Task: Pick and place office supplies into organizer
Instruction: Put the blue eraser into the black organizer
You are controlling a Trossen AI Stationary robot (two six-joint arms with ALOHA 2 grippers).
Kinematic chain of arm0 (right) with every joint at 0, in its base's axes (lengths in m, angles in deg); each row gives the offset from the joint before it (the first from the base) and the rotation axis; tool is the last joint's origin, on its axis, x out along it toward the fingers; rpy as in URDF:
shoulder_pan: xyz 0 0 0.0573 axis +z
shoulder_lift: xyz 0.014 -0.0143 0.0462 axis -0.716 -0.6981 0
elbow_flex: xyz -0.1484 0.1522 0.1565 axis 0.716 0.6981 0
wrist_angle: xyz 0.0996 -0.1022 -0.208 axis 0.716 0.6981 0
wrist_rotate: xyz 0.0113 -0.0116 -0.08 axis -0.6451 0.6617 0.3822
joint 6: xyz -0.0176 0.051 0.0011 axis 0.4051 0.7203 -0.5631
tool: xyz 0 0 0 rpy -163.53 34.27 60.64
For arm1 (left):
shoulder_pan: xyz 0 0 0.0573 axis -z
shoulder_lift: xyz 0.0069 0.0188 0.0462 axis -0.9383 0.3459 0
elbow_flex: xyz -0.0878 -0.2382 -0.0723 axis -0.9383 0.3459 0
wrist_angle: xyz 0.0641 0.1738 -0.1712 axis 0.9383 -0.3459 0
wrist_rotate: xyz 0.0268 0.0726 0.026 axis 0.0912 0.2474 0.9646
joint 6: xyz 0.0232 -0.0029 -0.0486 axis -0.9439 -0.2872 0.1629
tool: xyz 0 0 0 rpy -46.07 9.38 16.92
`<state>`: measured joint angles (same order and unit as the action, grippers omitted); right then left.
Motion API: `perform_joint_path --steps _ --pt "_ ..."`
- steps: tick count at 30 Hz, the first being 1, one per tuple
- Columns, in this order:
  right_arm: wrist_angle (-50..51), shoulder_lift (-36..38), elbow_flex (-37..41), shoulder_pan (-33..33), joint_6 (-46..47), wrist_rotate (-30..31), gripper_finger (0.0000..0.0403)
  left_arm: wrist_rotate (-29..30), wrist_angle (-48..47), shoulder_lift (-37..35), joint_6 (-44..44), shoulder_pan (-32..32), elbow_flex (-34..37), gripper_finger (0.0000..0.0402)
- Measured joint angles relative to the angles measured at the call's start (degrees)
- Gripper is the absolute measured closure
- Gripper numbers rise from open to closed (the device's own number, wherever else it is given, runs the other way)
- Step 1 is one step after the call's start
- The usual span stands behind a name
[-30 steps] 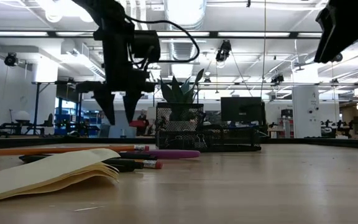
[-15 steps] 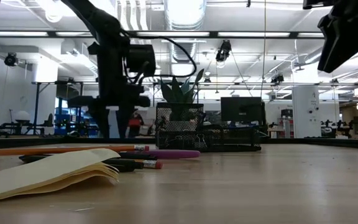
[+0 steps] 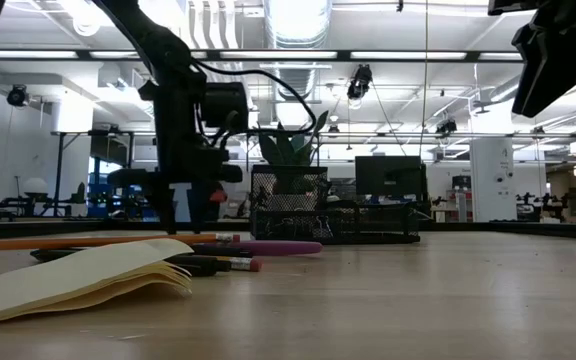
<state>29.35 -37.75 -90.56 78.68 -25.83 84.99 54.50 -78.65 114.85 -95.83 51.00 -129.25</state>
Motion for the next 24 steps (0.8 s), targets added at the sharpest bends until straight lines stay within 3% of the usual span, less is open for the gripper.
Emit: perform_joint_path --steps 13,24 --pt "0.0 0.0 0.0 0.0 3.5 -0.6 0.0211 0.0 0.4 -0.7 0.8 0.0 1.1 0.0388" --pt "0.1 0.0 0.1 0.0 3.6 -0.6 0.0211 -1.0 -1.2 -9.6 14.5 3.1 -4.5 0.0400"
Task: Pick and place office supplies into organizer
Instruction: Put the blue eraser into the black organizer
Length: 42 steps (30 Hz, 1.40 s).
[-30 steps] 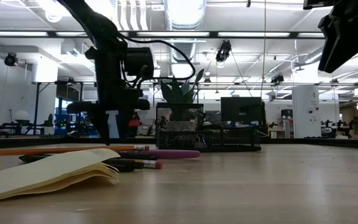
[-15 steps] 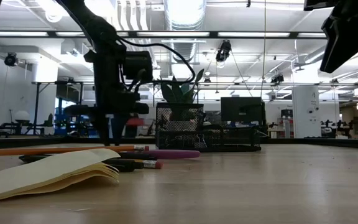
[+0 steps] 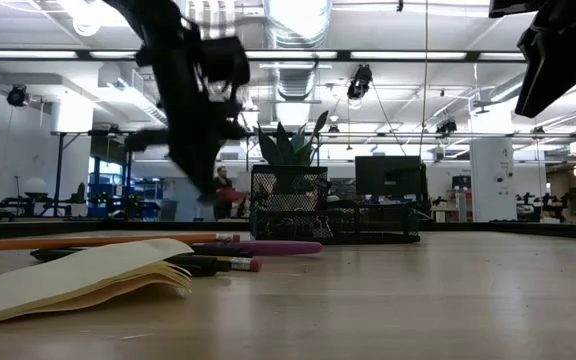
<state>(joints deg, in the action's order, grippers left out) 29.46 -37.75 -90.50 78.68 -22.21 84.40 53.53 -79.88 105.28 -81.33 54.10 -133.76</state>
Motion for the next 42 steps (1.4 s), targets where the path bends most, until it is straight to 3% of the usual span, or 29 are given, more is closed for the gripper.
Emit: perform_joint_path --steps 9,16,26,29,35,42 --pt "0.0 0.0 0.0 0.0 1.1 0.2 0.0211 -10.6 -0.7 -3.2 15.3 4.6 -5.8 0.0400" --pt "-0.1 0.0 0.0 0.0 1.9 0.2 0.0211 -16.4 2.7 0.3 21.7 7.4 -7.3 0.0401" --pt "-0.1 0.0 0.0 0.0 4.0 -2.3 0.0211 -15.8 11.1 5.6 27.7 7.7 -7.2 0.0401" --pt "0.0 0.0 0.2 0.1 4.8 -3.0 0.0211 -12.1 3.9 4.3 27.3 7.8 -6.9 0.0401" --pt "0.0 0.0 0.7 0.2 4.3 -1.9 0.0211 -5.0 -21.3 0.0 18.6 7.7 -4.7 0.0401" --pt "-0.1 0.0 1.6 0.2 3.8 -0.5 0.0211 -5.0 -17.7 -0.1 15.4 9.7 -4.2 0.0401"
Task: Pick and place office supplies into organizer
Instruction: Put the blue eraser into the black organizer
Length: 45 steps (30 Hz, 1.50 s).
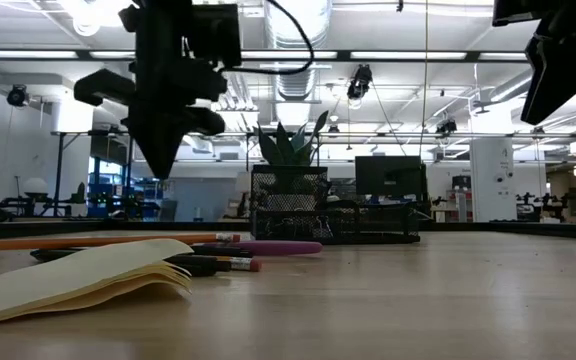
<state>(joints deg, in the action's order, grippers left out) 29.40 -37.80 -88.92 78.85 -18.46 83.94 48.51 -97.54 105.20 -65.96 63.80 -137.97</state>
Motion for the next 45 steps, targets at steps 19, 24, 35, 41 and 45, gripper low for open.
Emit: perform_joint_path --steps 19,24,35,41,45 --pt "0.0 0.0 2.0 0.0 3.9 0.0 0.0211 5.2 13.1 4.7 -1.4 0.9 5.0 0.0256" --pt "0.0 0.0 2.0 0.0 4.5 -0.2 0.0211 4.3 13.6 4.7 -1.3 0.8 5.7 0.0258" --pt "0.0 0.0 2.6 0.0 5.1 -0.2 0.0211 3.7 15.6 5.0 0.2 0.3 9.3 0.0274" --pt "0.0 0.0 2.7 0.0 5.1 -0.2 0.0211 3.7 17.3 5.0 0.3 0.3 12.7 0.0274" --pt "0.0 0.0 2.7 0.0 5.0 -0.2 0.0211 4.0 18.3 5.0 0.3 0.3 12.9 0.0274"
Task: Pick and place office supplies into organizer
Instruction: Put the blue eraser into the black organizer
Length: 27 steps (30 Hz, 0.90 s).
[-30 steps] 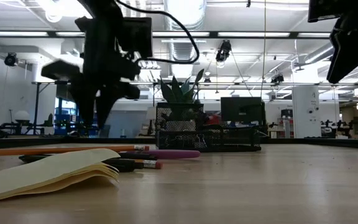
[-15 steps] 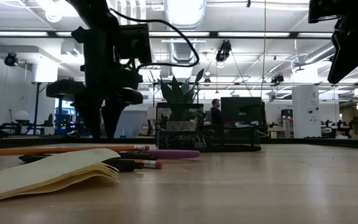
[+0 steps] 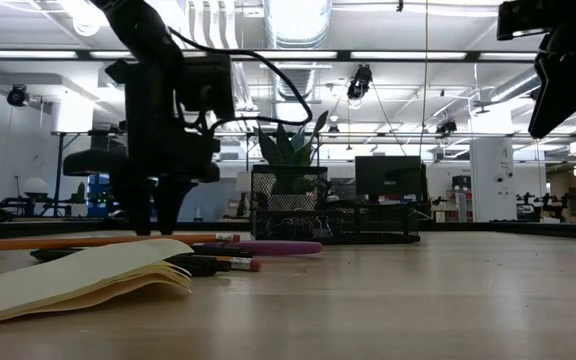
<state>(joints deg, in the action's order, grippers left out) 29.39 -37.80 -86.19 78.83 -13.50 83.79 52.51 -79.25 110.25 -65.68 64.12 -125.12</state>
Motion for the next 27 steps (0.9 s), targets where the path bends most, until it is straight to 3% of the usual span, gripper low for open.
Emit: perform_joint_path --steps 6,17,27 --pt "0.0 0.0 0.0 0.0 0.5 0.0 0.0211 0.1 3.5 0.4 -0.1 0.0 0.7 0.0283" --pt "0.0 0.0 0.0 0.0 1.9 -0.1 0.0211 0.4 4.3 0.7 -0.2 0.1 1.8 0.0357" --pt "0.0 0.0 0.0 0.0 1.7 -0.3 0.0211 5.0 1.0 -1.5 -0.2 0.0 -3.2 0.0365"
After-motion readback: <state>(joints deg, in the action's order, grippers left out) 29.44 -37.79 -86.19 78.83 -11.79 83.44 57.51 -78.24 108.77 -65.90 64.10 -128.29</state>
